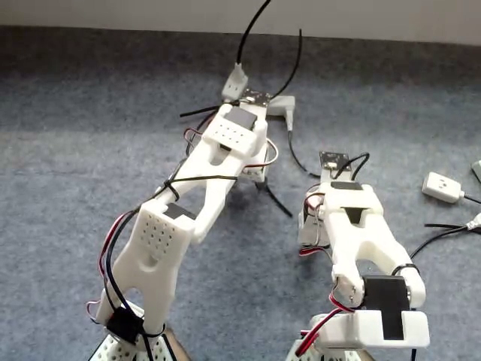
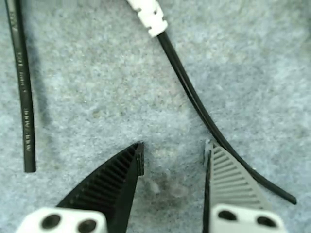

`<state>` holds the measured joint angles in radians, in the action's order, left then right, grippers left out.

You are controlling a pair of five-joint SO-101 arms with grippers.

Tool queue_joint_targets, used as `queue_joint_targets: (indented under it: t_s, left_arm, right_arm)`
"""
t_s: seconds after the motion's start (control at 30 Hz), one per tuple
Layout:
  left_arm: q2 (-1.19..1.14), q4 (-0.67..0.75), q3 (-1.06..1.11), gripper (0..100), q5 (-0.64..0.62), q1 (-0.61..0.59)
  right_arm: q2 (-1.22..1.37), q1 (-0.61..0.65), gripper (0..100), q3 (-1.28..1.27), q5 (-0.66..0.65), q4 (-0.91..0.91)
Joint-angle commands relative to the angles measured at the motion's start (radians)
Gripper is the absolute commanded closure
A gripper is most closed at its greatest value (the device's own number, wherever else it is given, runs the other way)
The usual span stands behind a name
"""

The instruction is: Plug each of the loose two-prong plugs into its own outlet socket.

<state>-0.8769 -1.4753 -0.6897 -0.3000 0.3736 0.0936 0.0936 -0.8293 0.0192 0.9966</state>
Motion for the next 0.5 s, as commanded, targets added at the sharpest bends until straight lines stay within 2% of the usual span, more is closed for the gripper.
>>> queue_joint_targets:
  t_s: [0.0, 0.2, 0.47]
  left_arm:
    - [-0.001, 0.035, -0.027, 79, -0.008, 0.012]
    - [-0.001, 0.037, -0.027, 79, -0.006, 0.025]
    - [-0.001, 0.049, -0.024, 79, -0.006, 0.021]
  right_arm:
    - [0.085, 0.076, 99.1, -0.035, 0.006, 0.067]
    - [0.084, 0.162, 99.1, -0.031, 0.008, 0.070]
    - [0.081, 0.077, 99.1, -0.030, 0.008, 0.068]
